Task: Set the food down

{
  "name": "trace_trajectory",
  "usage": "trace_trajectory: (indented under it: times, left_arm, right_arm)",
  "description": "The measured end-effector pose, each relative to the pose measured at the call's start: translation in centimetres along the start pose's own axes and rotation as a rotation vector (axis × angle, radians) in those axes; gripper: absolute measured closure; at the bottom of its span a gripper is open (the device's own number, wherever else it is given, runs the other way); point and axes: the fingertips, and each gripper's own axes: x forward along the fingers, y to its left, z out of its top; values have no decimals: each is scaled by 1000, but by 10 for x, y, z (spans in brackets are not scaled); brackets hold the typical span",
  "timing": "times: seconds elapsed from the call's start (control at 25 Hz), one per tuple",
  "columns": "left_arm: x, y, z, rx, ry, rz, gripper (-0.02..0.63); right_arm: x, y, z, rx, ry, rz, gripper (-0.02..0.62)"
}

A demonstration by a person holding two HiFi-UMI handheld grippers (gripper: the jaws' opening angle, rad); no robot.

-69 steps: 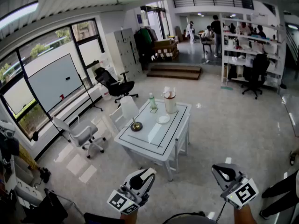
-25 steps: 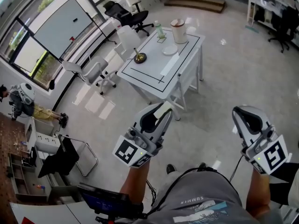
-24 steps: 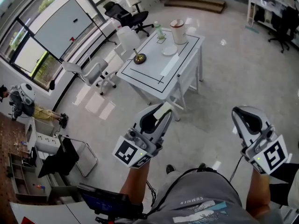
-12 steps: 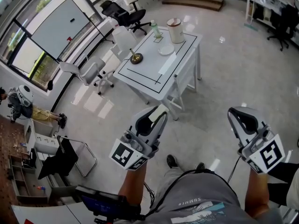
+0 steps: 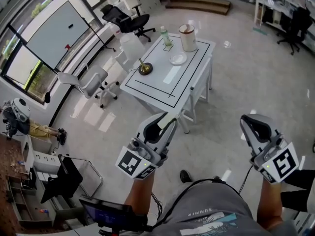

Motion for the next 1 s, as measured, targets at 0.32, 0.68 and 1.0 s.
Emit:
trace_trajectory:
  times: [0.32,0.68,1.0]
  left_arm:
    - [-14,65,1,-15,-10,-53,506]
    - [-16,111,-2,-22,-32,-74,506]
    - [30,115,-19,-40,-12,-51,506]
  right_arm:
    - [64,12,3,-3,13,-54,589]
    - [103,12,3,-13,28,-91,589]
    - [107,-35,-10,8,43,-64,589]
